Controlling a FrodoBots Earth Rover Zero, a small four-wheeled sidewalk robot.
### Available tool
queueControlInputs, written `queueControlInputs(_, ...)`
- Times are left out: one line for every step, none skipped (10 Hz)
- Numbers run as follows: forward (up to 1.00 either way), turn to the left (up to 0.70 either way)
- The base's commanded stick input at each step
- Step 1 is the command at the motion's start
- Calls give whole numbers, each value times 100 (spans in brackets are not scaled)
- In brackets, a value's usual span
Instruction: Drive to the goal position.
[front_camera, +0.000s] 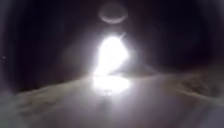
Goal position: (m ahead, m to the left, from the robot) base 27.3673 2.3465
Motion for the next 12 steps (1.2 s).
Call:
queueControlInputs(95, 2)
queueControlInputs(95, 3)
queueControlInputs(95, 3)
queueControlInputs(95, 3)
queueControlInputs(95, 2)
queueControlInputs(95, 3)
queueControlInputs(95, 3)
queueControlInputs(94, 2)
queueControlInputs(95, 3)
queueControlInputs(95, 3)
queueControlInputs(94, 2)
queueControlInputs(95, 3)
